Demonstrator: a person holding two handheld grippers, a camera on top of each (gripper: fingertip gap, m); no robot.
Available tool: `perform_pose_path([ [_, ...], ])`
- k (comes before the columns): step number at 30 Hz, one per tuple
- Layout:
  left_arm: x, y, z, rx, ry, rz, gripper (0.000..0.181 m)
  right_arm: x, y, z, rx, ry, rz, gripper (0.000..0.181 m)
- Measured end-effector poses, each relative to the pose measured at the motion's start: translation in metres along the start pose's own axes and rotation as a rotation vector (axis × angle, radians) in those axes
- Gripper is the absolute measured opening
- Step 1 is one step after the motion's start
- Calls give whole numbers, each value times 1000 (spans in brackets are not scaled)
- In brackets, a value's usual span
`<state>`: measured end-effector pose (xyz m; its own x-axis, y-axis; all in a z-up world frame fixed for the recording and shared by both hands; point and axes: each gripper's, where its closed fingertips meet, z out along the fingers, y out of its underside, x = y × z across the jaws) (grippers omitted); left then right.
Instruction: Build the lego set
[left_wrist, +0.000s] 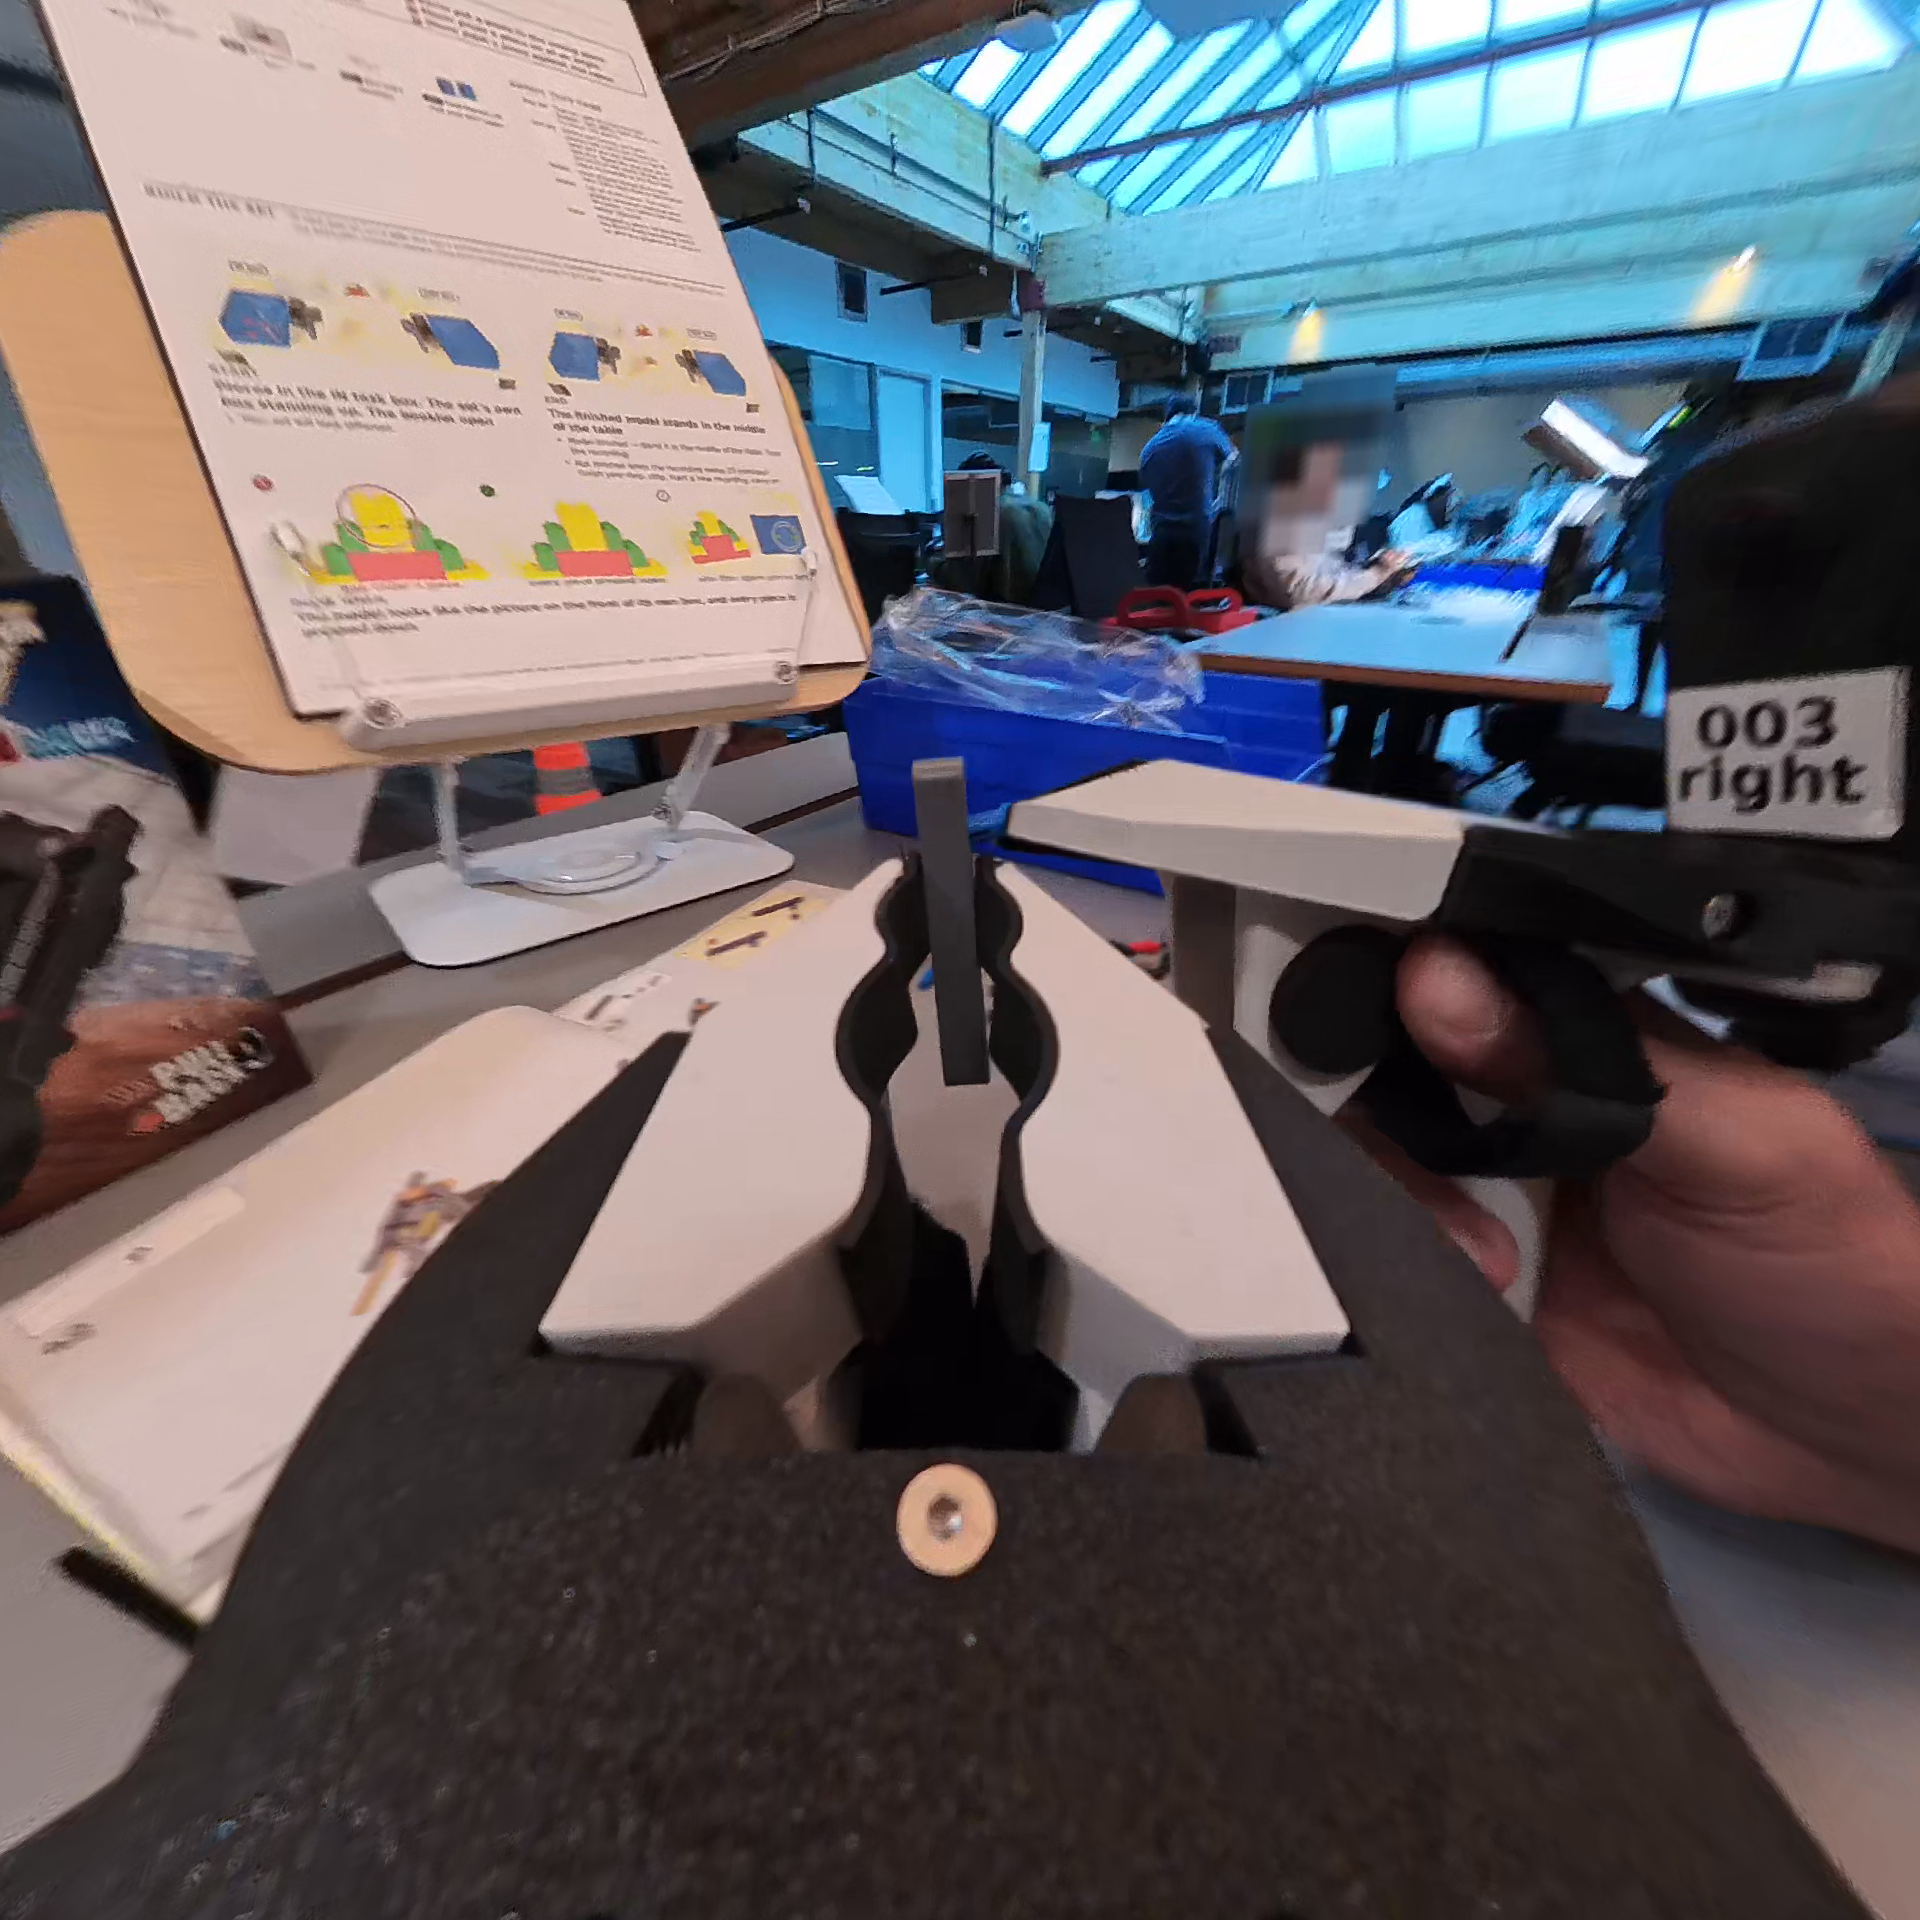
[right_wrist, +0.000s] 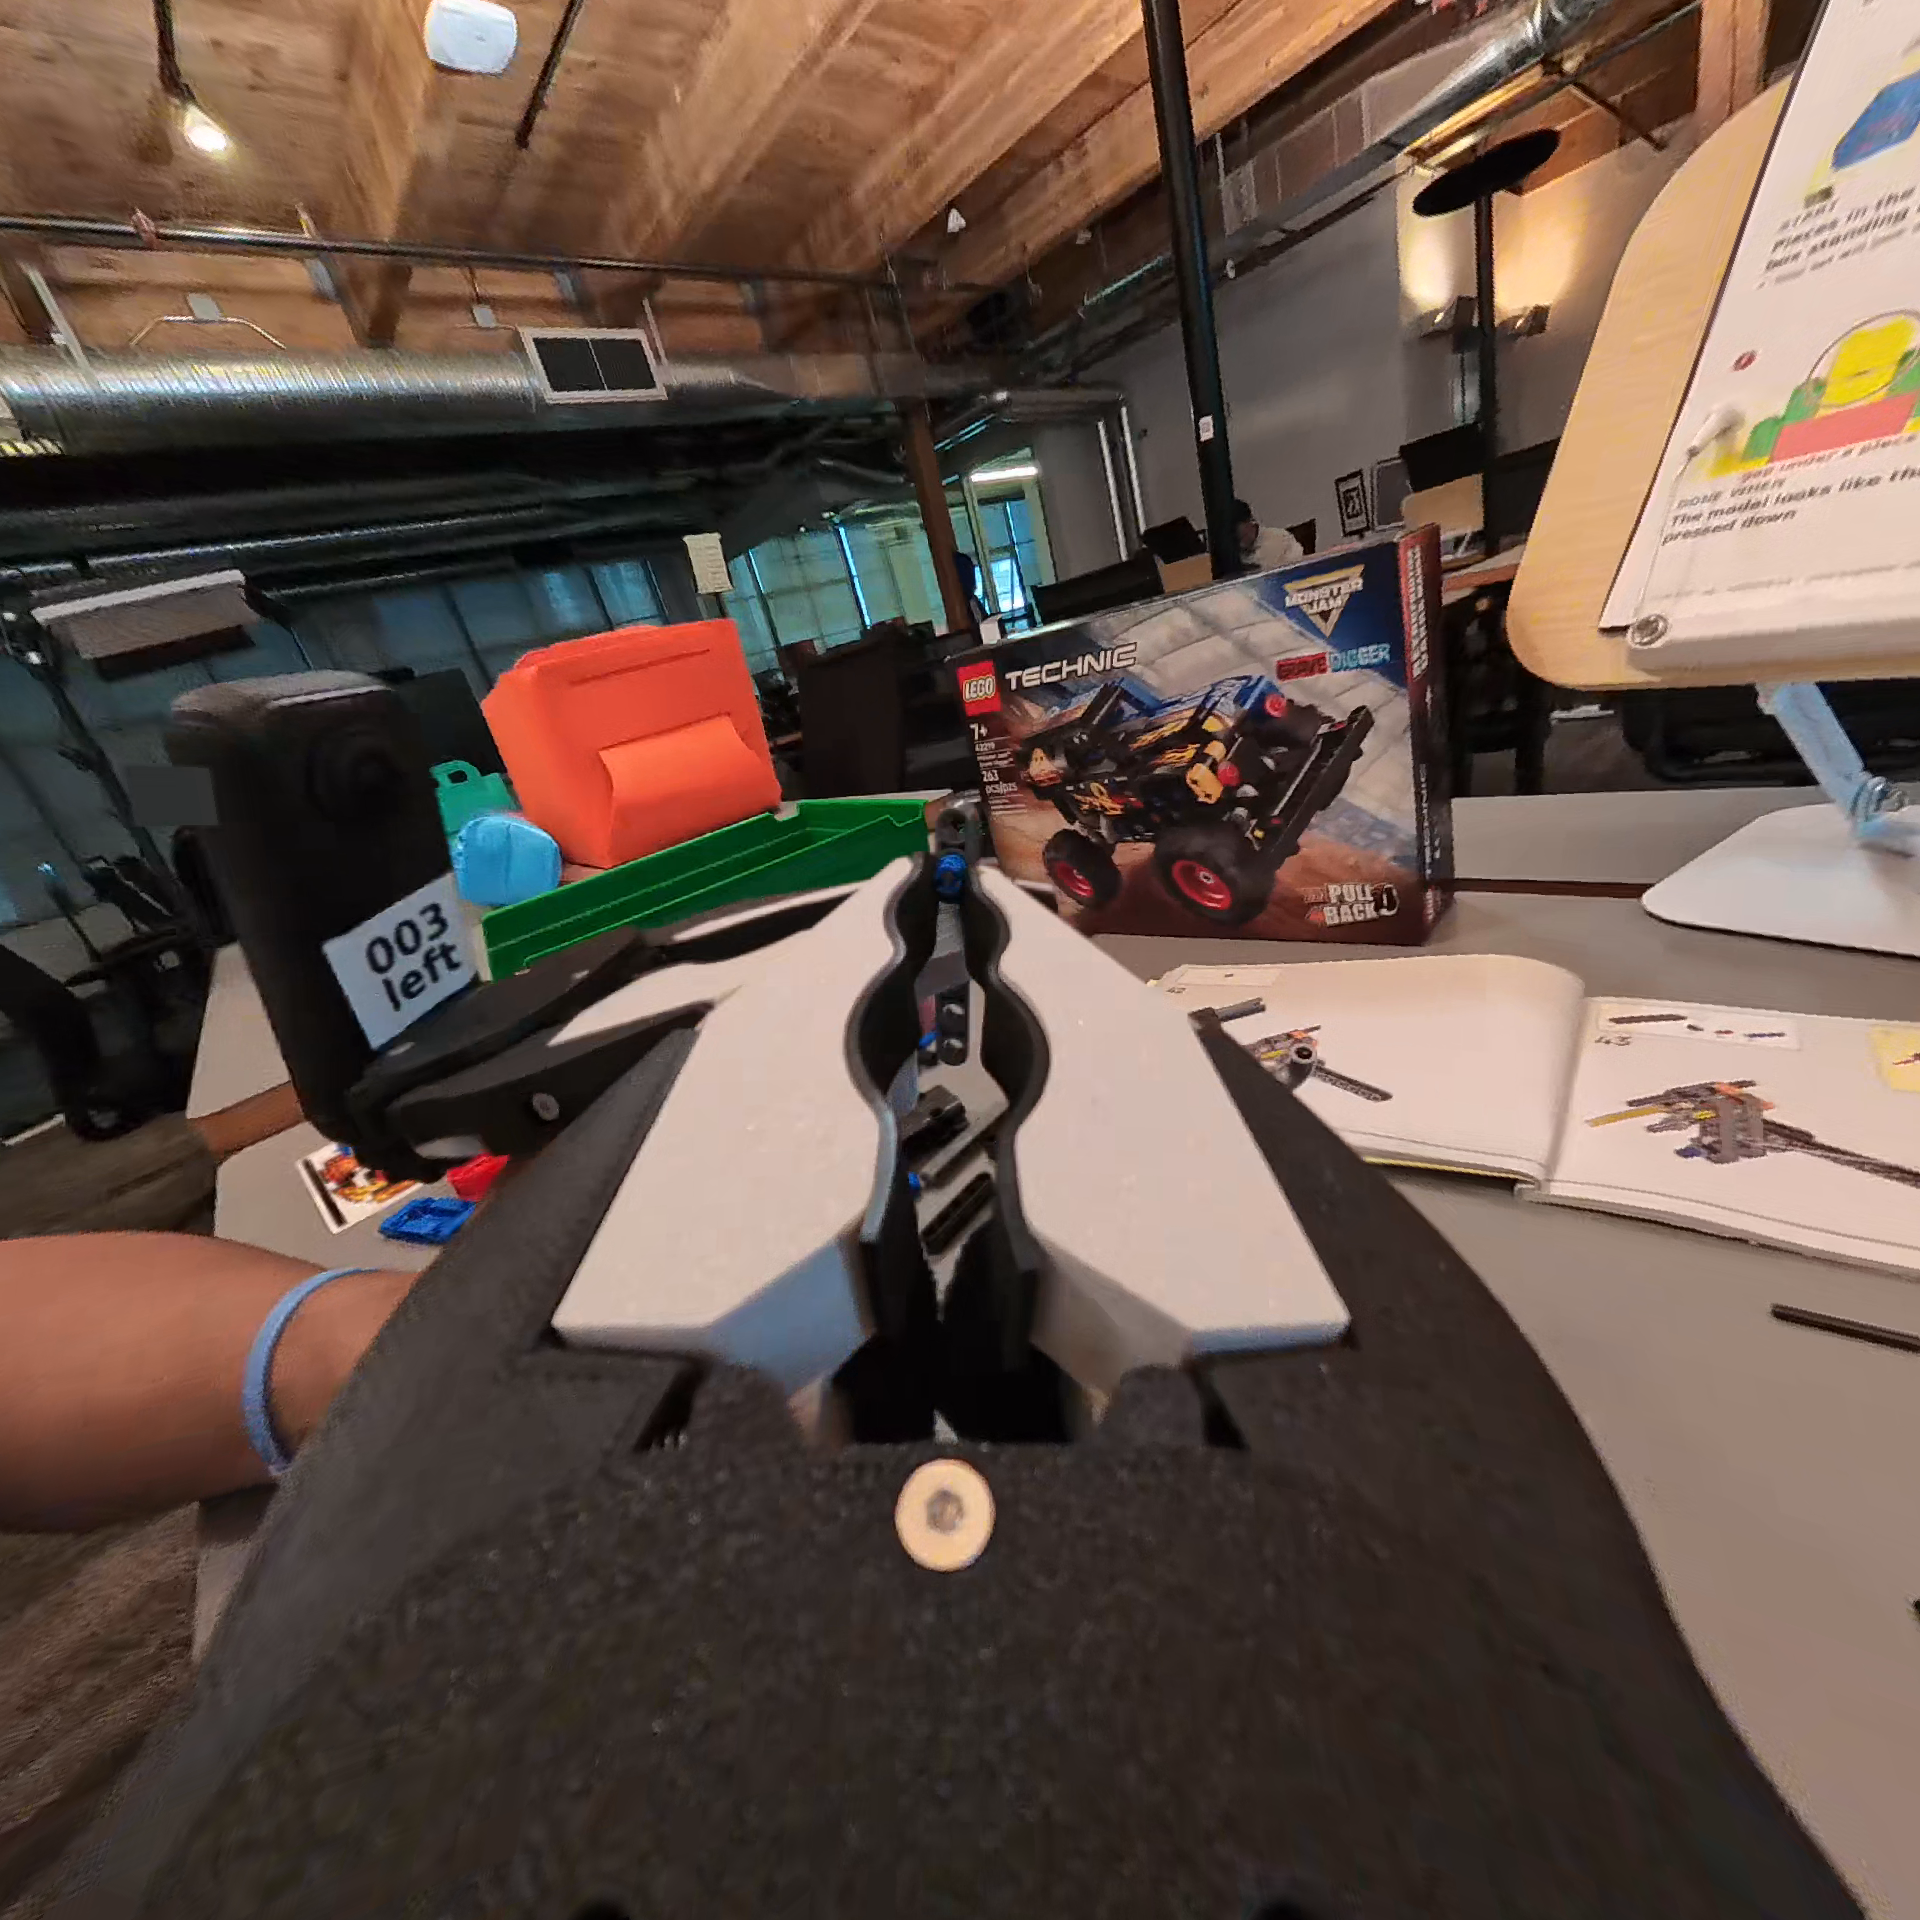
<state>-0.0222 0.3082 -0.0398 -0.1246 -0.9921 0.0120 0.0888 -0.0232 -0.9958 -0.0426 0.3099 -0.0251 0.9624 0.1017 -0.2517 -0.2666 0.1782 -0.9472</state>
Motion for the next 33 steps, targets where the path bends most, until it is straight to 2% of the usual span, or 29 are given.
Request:
perform_pose_path([
  [1,1,-1,0,8,14,-42,7,0,-1,0,0,10,-25,3],
  [7,1,-2,0,19,22,-126,6,-1,-2,2,-2,53,-131,3],
  [11,-1,-3,-2,23,-25,-32,6,-3,-1,3,-10,69,-197,4],
  [15,-3,-2,-4,17,-62,38,7,-4,1,3,-25,43,-165,4],
  [19,-5,-5,-6,14,-109,263,7,-6,1,2,-28,21,-151,3],
  [24,0,-9,-7,24,-106,285,8,-10,-4,-1,6,-15,-116,3],
  [27,4,-7,-5,26,-56,155,7,-8,-1,0,-5,-5,-128,4],
  [33,2,-8,-6,19,-83,283,8,-9,-1,0,-8,-9,-153,3],
])
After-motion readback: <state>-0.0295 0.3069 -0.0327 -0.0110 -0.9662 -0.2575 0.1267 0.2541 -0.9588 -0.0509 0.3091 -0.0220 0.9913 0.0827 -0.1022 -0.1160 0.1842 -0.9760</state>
